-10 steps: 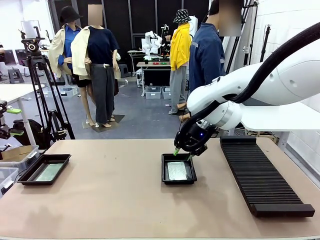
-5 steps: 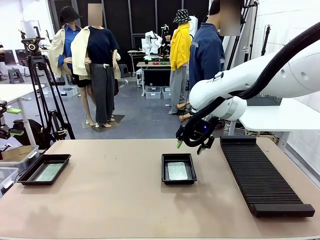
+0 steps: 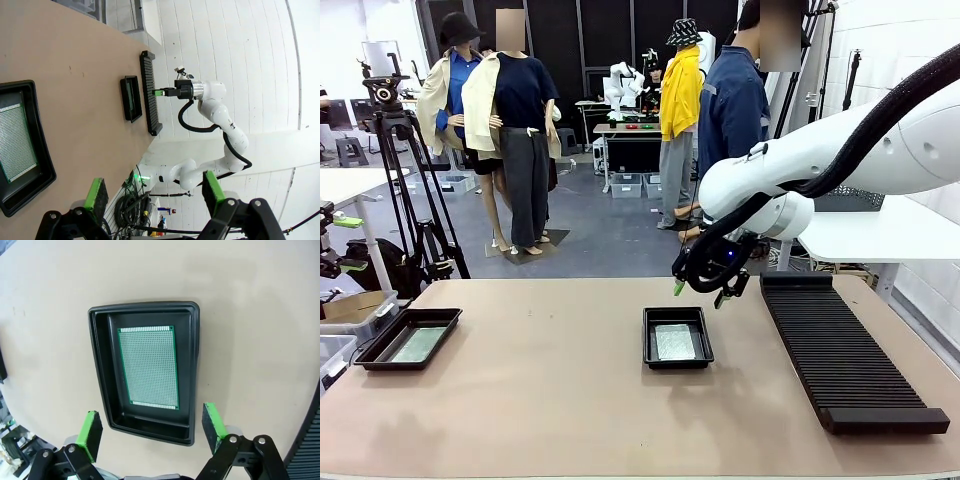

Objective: Inspect and transfer BCBs to ESD trays.
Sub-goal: Pick up the Blank PCB from the PCB Rack and place it in the right ESD tray, then pick up the ESD tray and place it on the left side of the table.

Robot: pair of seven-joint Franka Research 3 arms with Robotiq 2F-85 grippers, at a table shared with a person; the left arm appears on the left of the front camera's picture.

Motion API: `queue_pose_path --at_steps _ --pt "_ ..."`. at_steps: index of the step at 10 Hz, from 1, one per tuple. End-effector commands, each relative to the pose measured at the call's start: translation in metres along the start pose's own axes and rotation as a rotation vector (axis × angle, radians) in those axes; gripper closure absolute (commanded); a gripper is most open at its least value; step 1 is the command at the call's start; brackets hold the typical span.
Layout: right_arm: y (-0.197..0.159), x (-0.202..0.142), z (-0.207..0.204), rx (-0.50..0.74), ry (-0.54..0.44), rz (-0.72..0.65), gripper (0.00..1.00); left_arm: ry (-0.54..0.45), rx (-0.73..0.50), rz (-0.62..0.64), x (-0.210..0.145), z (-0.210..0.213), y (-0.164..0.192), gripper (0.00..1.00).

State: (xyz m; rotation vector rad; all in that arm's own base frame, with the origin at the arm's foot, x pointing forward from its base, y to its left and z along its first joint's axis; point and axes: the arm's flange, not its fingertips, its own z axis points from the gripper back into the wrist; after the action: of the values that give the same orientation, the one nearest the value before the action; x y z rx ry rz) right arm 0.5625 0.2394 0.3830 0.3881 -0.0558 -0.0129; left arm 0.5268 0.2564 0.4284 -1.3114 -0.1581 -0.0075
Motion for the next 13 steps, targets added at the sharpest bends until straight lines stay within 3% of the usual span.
queue_pose_path --at_steps 1,13 --pt "-0.0001 0.0001 0.0001 0.0 0.0 0.006 0.0 -0.007 0.009 0.003 0.0011 0.0008 -0.0016 0.0" --pt "-0.0001 0.0001 0.0001 0.0 0.0 0.006 0.0 -0.007 0.009 0.003 0.0011 0.0008 -0.0016 0.0"
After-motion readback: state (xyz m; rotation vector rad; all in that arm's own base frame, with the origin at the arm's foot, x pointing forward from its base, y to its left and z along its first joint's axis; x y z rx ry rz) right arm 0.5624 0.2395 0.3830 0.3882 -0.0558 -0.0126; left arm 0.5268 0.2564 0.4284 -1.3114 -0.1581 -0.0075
